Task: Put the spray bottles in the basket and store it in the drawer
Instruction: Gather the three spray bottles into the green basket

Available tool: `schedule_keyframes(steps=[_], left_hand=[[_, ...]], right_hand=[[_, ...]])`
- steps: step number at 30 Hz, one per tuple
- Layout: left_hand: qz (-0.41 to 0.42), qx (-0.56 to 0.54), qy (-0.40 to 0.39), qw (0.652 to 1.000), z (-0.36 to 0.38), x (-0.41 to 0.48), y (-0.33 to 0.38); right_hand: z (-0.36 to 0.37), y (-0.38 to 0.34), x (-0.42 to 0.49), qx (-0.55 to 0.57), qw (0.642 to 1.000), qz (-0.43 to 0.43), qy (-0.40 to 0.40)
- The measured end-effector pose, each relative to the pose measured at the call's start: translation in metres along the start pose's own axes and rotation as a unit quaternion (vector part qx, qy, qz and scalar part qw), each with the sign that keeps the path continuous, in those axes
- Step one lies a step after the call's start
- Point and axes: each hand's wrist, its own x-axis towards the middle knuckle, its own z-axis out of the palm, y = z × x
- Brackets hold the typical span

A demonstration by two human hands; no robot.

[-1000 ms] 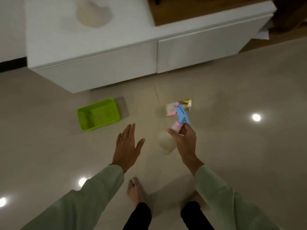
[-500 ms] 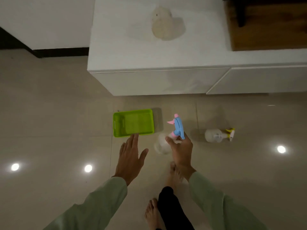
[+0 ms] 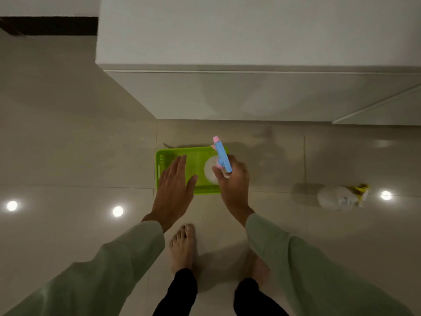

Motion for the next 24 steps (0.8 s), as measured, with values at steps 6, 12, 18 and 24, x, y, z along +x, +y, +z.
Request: schedule_keyframes(steps=[6,12,18,24], left_hand=[[0.018,0.013,-0.017,1.000,0.020,0.059,-0.040],[0.018,0.011,-0.027,0.999,0.027,0.081,-0.058],[0.024,0.005,-0.031,0.999,0.012,0.068,-0.046],[0.055,-0.003,0.001,0.998,-0.015,0.042,0.006]], right_hand=[[0.068,0.043,0.028,-0.034,0.999,0.018,0.013],[0.094,0.054,0.026,-0.069,0.997,0.022,0.037],[0.071,0.044,0.016,-0.065,0.995,0.075,-0.030],[-0.011,0.028,-0.010,-0.043,0.995,0.073,-0.061]])
